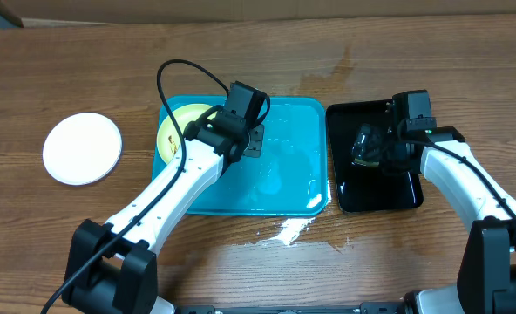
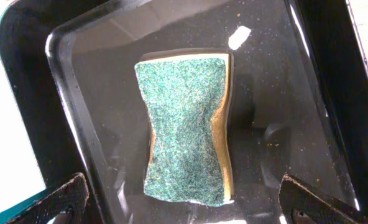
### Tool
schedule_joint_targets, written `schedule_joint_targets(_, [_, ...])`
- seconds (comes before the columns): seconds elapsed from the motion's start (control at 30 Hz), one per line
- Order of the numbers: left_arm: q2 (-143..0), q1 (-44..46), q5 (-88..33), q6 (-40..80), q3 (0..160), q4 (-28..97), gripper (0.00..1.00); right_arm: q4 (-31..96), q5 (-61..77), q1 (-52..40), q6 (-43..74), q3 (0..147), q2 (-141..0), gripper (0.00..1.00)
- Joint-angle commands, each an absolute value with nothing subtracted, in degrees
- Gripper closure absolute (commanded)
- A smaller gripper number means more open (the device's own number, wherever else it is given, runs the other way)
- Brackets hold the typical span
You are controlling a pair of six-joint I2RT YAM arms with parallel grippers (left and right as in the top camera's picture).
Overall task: Clean dirty plates on tray and stack at the side
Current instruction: 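Move the left gripper back to the yellow plate on the blue tray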
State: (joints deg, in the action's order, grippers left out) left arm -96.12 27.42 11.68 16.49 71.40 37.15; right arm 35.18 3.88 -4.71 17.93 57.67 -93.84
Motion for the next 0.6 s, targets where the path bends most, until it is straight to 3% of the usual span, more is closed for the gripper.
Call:
schedule_joint_targets(0.0, [-99.0,26.9,18.9,16.3,72.1,36.8,0.63,34.8,3.7,-4.8,17.8,57.3,-93.9,0.0])
schedule_joint_targets(0.23, [-106.7,25.2,21.2,17.9,72.1,31.1,0.67,34.8,3.7,-4.8,17.8,57.3,-93.9,0.0])
schedule_joint_targets(0.57, [-110.3,19.8,15.0,32.5,72.1,22.4,0.7,34.8,3.7,-4.8,17.8,57.3,-93.9,0.0])
